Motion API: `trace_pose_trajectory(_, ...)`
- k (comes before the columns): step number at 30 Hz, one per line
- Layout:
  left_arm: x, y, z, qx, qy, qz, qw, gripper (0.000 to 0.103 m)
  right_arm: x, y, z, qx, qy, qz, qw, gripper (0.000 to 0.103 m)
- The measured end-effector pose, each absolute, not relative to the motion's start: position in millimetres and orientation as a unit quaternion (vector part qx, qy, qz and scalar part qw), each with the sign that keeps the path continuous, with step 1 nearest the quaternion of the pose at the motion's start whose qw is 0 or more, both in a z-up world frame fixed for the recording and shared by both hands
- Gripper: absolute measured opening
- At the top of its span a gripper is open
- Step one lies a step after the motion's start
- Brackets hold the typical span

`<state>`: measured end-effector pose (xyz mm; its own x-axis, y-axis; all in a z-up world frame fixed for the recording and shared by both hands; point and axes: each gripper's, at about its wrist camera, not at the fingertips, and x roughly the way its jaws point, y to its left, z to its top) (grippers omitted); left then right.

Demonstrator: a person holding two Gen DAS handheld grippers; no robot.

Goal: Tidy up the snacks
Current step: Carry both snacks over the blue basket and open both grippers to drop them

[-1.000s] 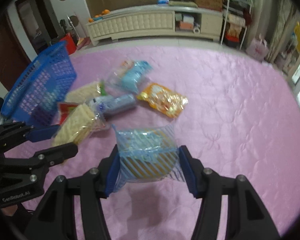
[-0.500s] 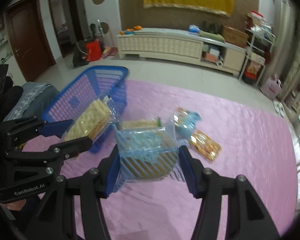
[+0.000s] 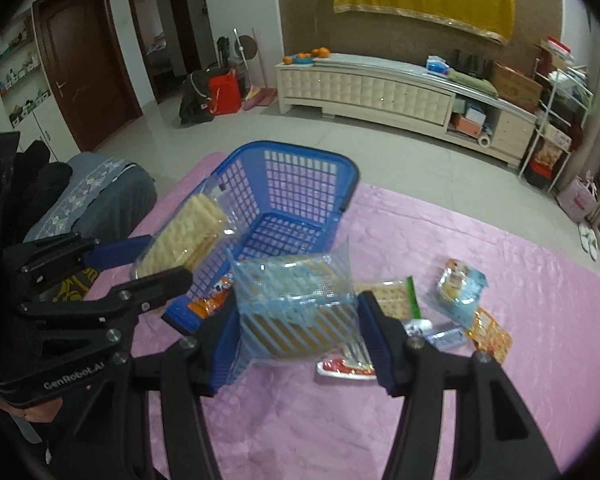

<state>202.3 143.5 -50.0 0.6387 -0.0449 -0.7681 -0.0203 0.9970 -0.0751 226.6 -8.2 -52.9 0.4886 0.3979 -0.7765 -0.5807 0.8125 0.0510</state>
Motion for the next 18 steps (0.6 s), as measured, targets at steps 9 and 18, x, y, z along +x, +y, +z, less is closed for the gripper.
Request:
trace_pose_trajectory(9, 222, 161, -76, -0.064, 0.44, -0.011, 0.896, 0.042, 244, 9, -80, -0.12, 0.439, 0.278, 0.846, 0.061)
trace_pose_trajectory(18, 234, 159, -95, -0.081, 0.459, -0.013, 0.885, 0.043, 251, 5, -91, -0.12, 0.449, 0.266, 0.845, 0.061)
